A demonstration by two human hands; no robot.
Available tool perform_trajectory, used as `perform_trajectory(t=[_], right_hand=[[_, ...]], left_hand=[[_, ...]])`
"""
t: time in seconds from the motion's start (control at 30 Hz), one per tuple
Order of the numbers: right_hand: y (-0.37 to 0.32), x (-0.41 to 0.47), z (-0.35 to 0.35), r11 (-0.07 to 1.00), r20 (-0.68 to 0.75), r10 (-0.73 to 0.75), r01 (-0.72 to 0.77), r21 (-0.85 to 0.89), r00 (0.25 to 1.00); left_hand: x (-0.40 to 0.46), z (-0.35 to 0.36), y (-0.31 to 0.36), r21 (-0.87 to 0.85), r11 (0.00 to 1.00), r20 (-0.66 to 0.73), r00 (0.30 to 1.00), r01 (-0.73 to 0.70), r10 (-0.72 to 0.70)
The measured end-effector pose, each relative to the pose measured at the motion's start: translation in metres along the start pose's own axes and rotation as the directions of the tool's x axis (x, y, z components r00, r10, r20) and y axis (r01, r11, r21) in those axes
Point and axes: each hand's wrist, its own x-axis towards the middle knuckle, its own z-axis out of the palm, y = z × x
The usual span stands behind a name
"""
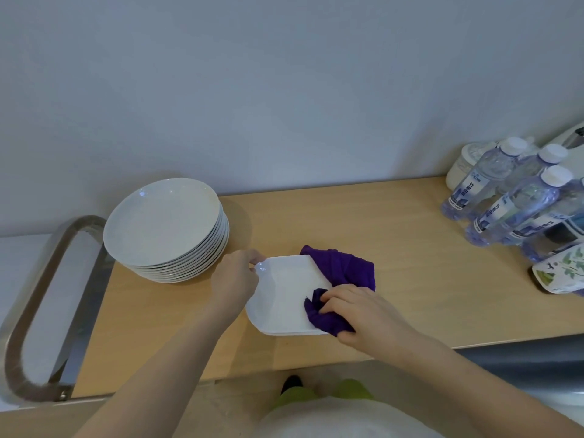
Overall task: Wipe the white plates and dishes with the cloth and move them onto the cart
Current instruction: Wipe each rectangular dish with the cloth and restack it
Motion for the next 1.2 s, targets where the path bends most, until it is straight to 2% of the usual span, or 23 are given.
perform_trajectory(t=[0.1,0.2,0.3,0.4,0.5,0.6,0.7,0.77,0.93,1.2], right_hand=[[0.003,0.001,-0.003,0.998,-0.007,0.037,-0.037,-0.046,0.999],[0.001,0.012,0.0,0.987,-0.098,0.138,-0.145,-0.073,0.986],[-0.006,0.035,0.006,0.962,-0.186,0.263,-0.271,-0.018,0.947],[-0.018,0.058,0.015,0.946,-0.279,0.32,-0.32,0.047,0.905],[-0.029,0.072,0.022,0.952,-0.302,0.302,-0.305,0.04,0.904],[-0.041,0.083,0.022,0.975,-0.332,0.212,-0.222,0.01,0.919],[-0.056,0.093,0.024,0.994,-0.299,0.088,-0.104,-0.036,0.95],[-0.061,0.097,0.024,0.995,-0.292,0.06,-0.08,-0.057,0.954],[-0.052,0.09,0.016,0.975,-0.314,0.111,-0.164,-0.147,0.943],[-0.006,0.056,0.005,0.925,-0.385,0.23,-0.324,-0.201,0.894]], left_hand=[[0.0,0.001,0.0,0.001,1.0,-0.014,1.0,0.0,0.0],[-0.001,0.001,-0.001,-0.021,1.0,-0.019,1.0,-0.018,0.018],[-0.002,0.002,-0.002,-0.019,1.0,-0.028,1.0,-0.009,0.008],[-0.002,0.004,-0.003,-0.012,1.0,-0.021,1.0,0.006,-0.006],[-0.003,0.005,-0.004,-0.025,0.999,-0.012,1.0,0.021,-0.021],[-0.003,0.005,-0.004,-0.033,0.999,-0.009,1.0,0.024,-0.025],[-0.003,0.003,-0.003,-0.024,1.0,0.005,1.0,0.003,-0.003],[-0.003,0.003,-0.003,-0.025,1.0,0.014,1.0,0.002,-0.002],[-0.003,0.005,-0.003,-0.034,0.999,0.003,1.0,0.009,-0.009],[-0.005,0.011,-0.008,-0.052,0.999,-0.062,0.998,-0.006,0.003]])
